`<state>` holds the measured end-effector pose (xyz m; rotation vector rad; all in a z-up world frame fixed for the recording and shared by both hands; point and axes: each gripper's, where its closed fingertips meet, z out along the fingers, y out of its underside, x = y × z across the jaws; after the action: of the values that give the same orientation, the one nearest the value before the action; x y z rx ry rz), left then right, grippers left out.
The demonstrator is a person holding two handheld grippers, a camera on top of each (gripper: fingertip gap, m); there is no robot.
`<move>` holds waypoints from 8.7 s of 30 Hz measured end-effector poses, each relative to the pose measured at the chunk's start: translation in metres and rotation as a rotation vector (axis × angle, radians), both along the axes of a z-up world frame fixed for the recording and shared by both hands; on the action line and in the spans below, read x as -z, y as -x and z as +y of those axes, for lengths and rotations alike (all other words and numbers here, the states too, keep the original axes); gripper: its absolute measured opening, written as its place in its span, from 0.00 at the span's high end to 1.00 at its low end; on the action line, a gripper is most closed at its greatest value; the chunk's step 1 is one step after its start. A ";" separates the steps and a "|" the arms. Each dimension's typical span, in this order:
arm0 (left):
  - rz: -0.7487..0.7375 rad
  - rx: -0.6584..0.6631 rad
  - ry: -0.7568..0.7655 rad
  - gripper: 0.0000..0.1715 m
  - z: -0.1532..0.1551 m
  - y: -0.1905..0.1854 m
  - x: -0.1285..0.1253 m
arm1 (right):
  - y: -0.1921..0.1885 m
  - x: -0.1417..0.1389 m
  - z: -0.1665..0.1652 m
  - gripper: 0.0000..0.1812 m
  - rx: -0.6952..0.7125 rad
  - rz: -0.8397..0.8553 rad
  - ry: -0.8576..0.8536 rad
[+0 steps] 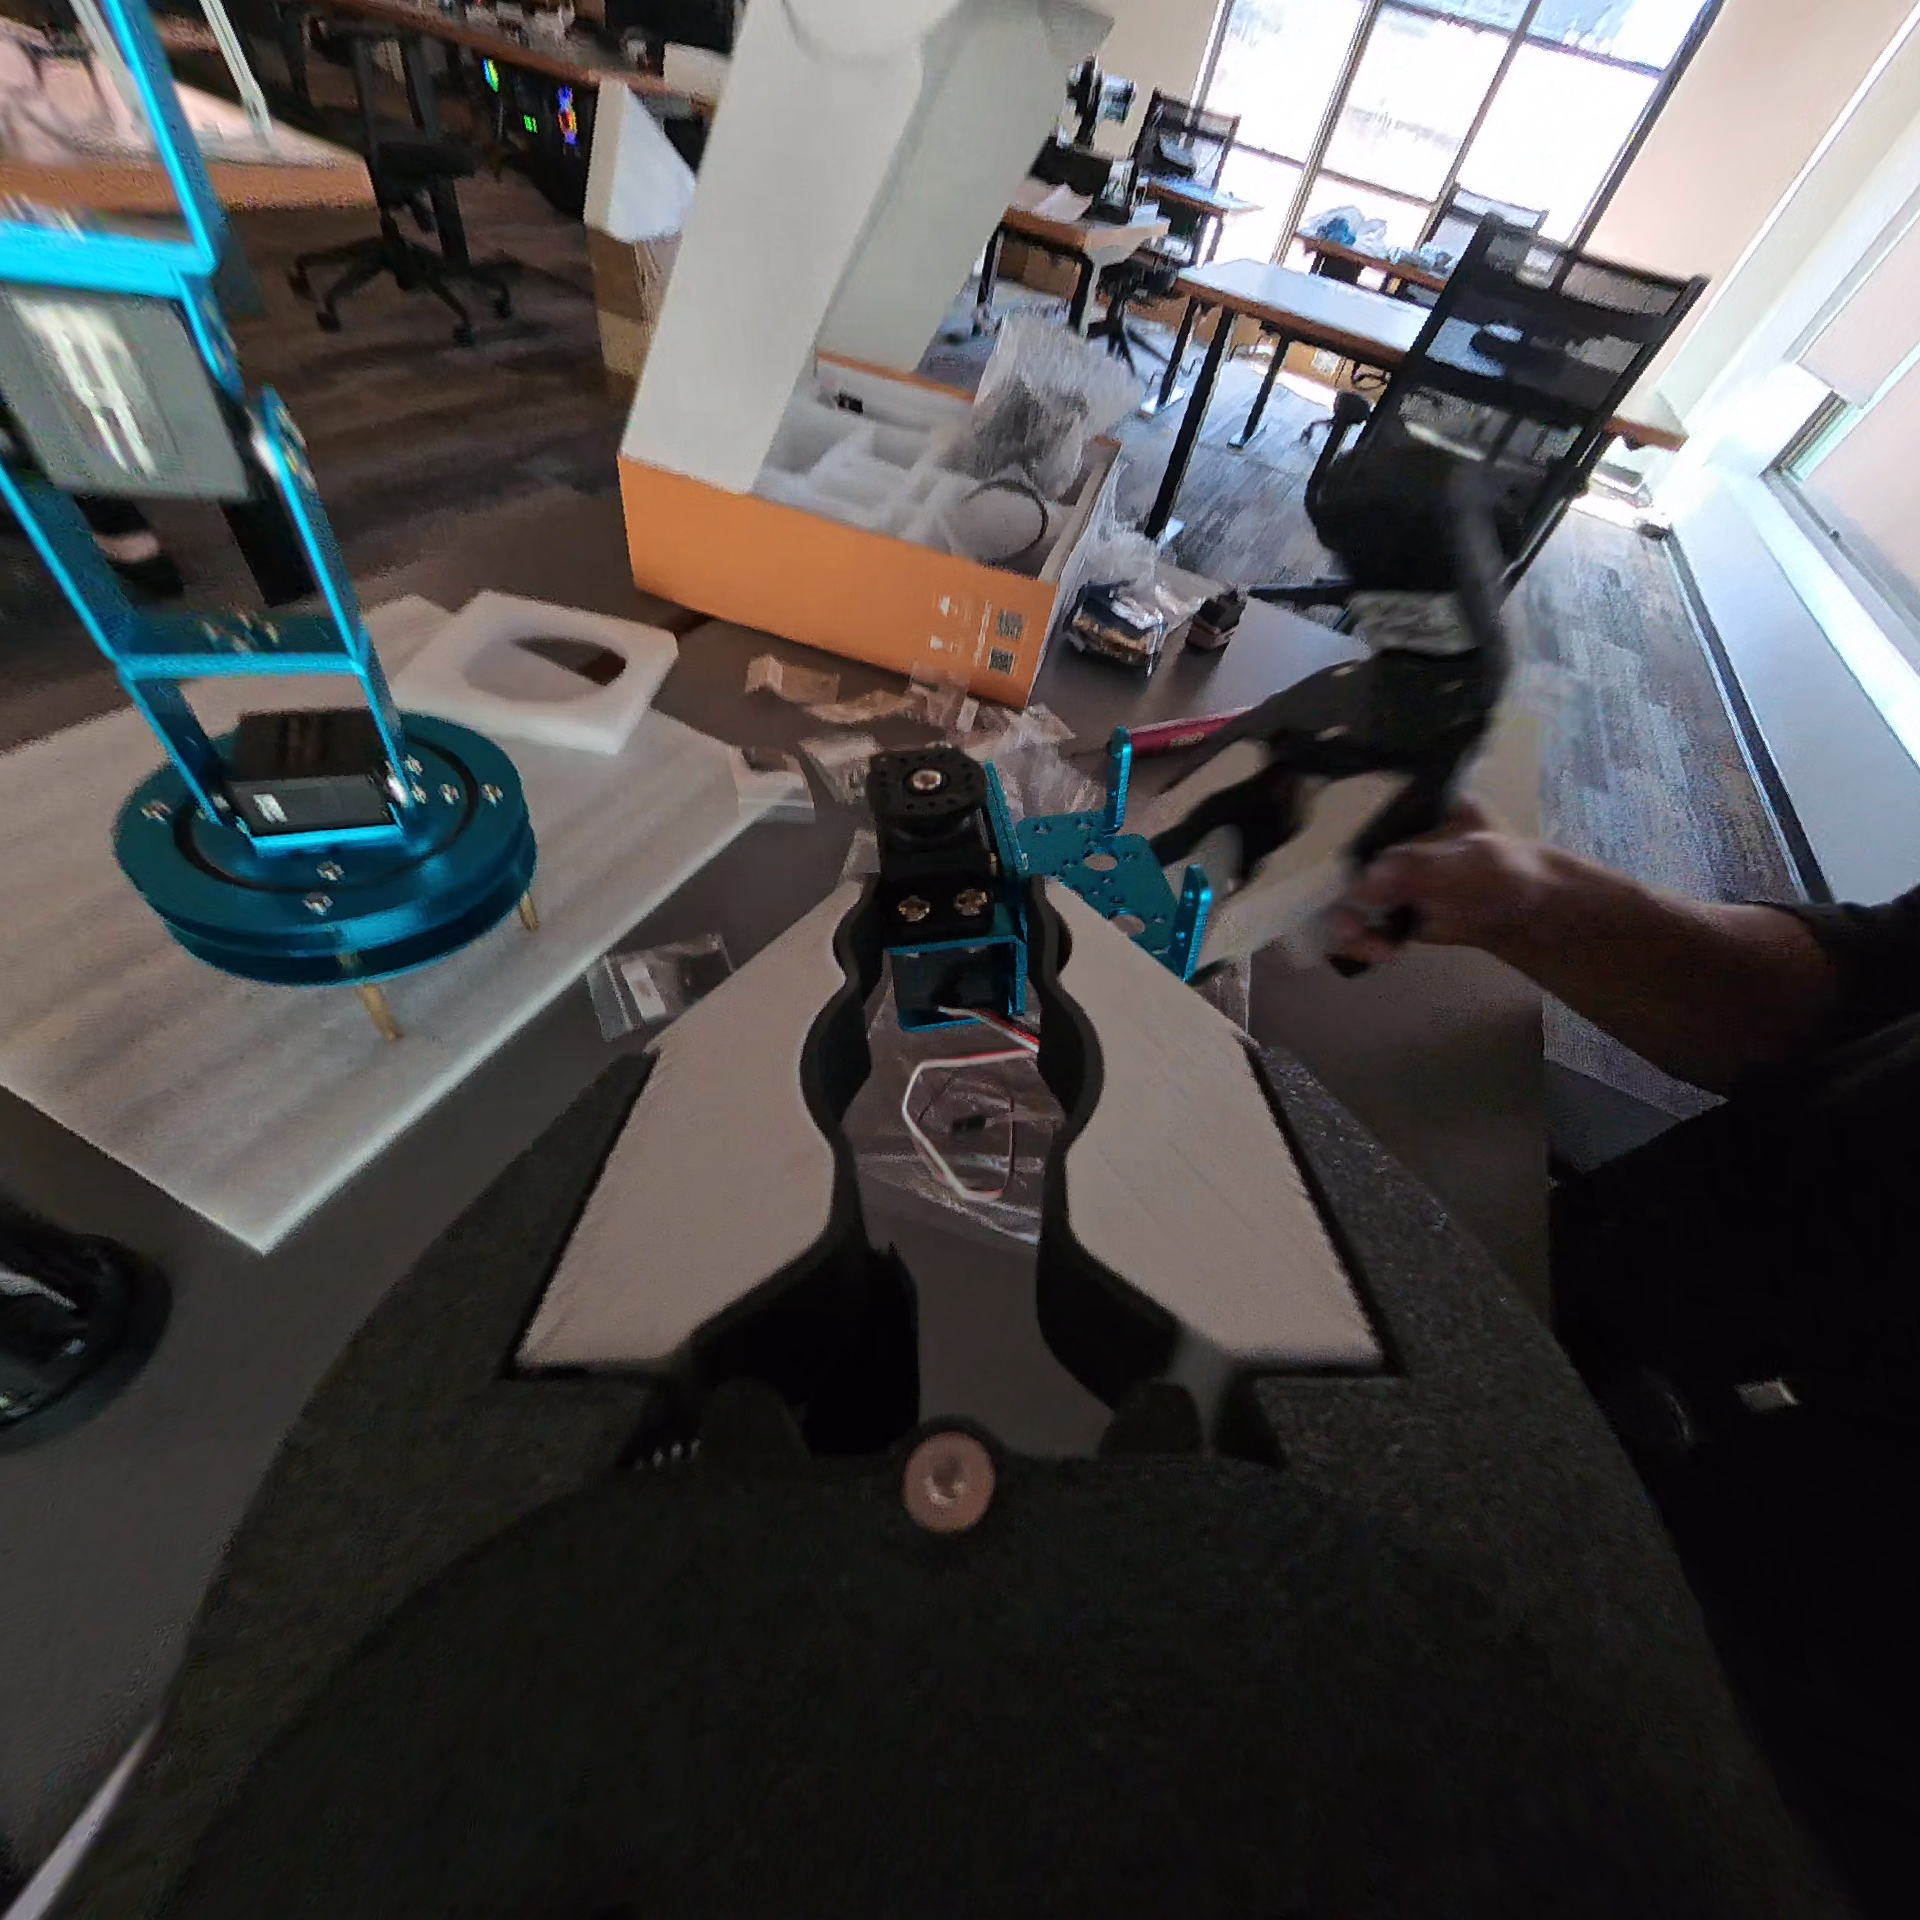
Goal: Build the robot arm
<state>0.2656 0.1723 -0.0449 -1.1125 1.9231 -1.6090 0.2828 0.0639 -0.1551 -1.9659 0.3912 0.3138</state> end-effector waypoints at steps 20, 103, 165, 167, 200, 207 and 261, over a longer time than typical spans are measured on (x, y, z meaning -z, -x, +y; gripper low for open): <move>0.011 0.352 -0.196 0.85 -0.074 0.002 0.093 | 0.136 -0.016 0.034 0.77 -0.204 -0.004 -0.134; 0.035 0.277 -0.200 0.78 -0.119 -0.022 0.147 | -0.063 0.088 -0.160 0.98 -0.321 -0.450 0.598; 0.051 0.444 -0.485 0.82 -0.143 -0.037 0.178 | -0.032 0.047 -0.054 1.00 -0.444 0.643 0.221; 0.051 0.447 -0.484 0.82 -0.144 -0.037 0.178 | -0.032 0.047 -0.054 1.00 -0.433 0.623 0.221; 0.066 0.447 -0.444 0.82 -0.143 -0.038 0.178 | -0.045 0.041 -0.054 0.96 -0.406 0.058 0.148; 0.068 0.444 -0.442 0.82 -0.144 -0.038 0.178 | -0.024 0.040 -0.055 0.87 -0.399 -0.333 0.091; 0.103 0.453 -0.461 0.82 -0.127 -0.026 0.178 | -0.026 0.084 -0.060 0.96 -0.534 -0.386 0.393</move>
<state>0.2913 0.0451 -0.2226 -0.6093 2.5778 -1.2097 0.3086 0.0037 -0.2391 -2.4382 -0.3582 0.1919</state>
